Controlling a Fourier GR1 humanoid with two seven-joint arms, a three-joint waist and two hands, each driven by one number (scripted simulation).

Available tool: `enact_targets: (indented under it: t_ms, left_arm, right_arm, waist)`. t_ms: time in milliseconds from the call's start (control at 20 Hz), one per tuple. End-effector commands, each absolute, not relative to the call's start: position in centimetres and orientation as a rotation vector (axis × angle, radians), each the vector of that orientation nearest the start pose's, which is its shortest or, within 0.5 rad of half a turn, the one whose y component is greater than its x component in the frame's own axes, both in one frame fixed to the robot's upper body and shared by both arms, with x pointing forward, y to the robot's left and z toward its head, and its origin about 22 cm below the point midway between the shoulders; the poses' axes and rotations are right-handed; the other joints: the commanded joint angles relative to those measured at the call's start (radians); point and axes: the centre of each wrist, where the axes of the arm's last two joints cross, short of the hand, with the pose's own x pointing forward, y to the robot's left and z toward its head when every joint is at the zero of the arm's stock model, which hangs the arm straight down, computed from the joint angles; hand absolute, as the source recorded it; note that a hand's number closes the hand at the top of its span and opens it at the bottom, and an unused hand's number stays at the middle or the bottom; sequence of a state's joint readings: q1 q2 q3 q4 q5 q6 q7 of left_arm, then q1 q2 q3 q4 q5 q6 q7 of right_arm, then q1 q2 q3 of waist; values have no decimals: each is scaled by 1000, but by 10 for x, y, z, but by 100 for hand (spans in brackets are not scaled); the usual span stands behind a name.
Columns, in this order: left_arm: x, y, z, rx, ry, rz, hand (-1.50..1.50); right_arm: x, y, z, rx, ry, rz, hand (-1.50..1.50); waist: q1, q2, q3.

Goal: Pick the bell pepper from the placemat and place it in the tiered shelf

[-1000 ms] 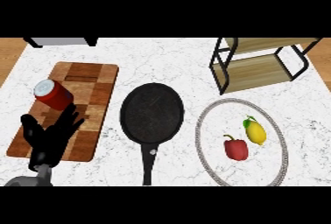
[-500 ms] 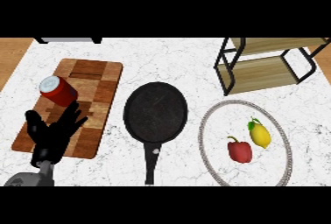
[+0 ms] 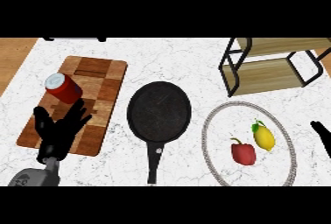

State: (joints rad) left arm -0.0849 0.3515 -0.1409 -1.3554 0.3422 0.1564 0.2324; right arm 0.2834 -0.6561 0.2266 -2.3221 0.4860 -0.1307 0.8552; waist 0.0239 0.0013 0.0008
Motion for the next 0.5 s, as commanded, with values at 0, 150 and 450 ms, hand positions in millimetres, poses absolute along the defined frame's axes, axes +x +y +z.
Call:
enact_targets:
  t_ms: [0,150,450]
  left_arm:
    - [243,287,-35,91,-1113,30,0]
    - [254,270,-31,64,-1131,44,0]
    - [256,297,-30,78,-1107,59,0]
  right_arm:
    - [152,-223,135,-950,-1106,579,-150]
    - [173,-200,137,-958,-1047,585,-150]
    - [189,-181,91,-996,-941,697,-150]
  waist:
    - [-1,2,-3]
    - [3,4,-4]
    - [-18,1,-2]
